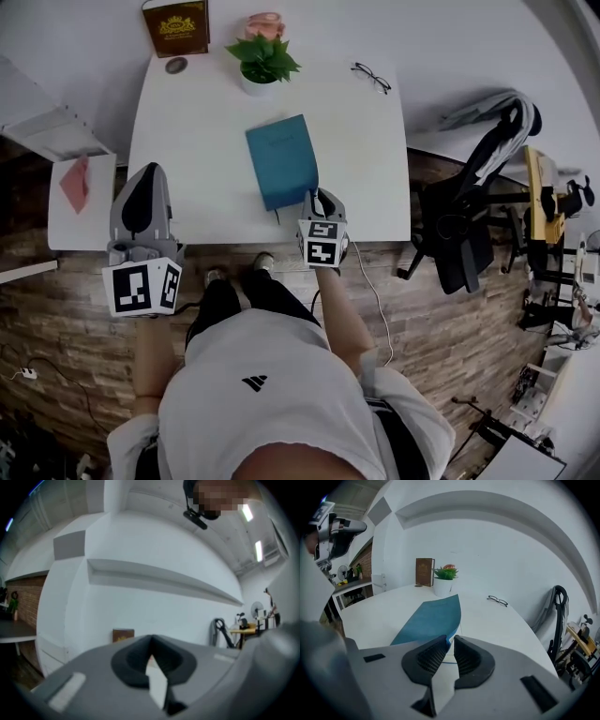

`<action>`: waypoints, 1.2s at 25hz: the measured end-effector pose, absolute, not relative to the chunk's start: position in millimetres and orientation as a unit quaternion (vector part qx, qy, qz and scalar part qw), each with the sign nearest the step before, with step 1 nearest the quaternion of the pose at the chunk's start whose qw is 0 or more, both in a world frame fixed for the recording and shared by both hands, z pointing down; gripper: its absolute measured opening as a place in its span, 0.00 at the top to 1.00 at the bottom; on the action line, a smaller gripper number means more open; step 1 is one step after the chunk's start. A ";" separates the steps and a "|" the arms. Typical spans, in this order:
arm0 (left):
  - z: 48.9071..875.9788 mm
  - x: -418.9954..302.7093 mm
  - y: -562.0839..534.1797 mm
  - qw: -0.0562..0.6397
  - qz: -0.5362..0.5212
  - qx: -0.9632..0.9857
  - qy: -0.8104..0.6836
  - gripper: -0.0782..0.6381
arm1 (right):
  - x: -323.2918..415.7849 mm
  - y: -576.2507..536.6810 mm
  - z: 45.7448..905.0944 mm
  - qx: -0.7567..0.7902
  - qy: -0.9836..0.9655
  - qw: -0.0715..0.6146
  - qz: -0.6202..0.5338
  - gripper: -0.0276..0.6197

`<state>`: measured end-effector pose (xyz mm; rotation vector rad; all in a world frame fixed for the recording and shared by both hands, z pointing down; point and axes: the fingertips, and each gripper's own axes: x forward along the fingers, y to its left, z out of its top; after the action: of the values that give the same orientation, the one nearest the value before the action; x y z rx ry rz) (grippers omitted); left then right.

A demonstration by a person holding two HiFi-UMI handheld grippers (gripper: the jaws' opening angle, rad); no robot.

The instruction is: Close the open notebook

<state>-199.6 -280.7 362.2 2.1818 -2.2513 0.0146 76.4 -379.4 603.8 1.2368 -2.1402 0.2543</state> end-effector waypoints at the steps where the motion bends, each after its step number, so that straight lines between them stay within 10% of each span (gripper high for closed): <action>1: 362.1 -198.7 -281.1 0.003 0.006 0.694 -0.720 0.88 | 77.2 -380.1 607.4 0.468 -0.815 0.325 0.101 0.88; 30: 355.3 -181.7 -279.4 -0.007 0.014 0.697 -0.716 0.88 | 94.7 -390.7 594.8 0.480 -0.824 0.268 0.137 0.77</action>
<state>-181.7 -279.4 355.3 2.2014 -2.2611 0.0449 94.7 -390.7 594.8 1.2959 -2.2232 0.3705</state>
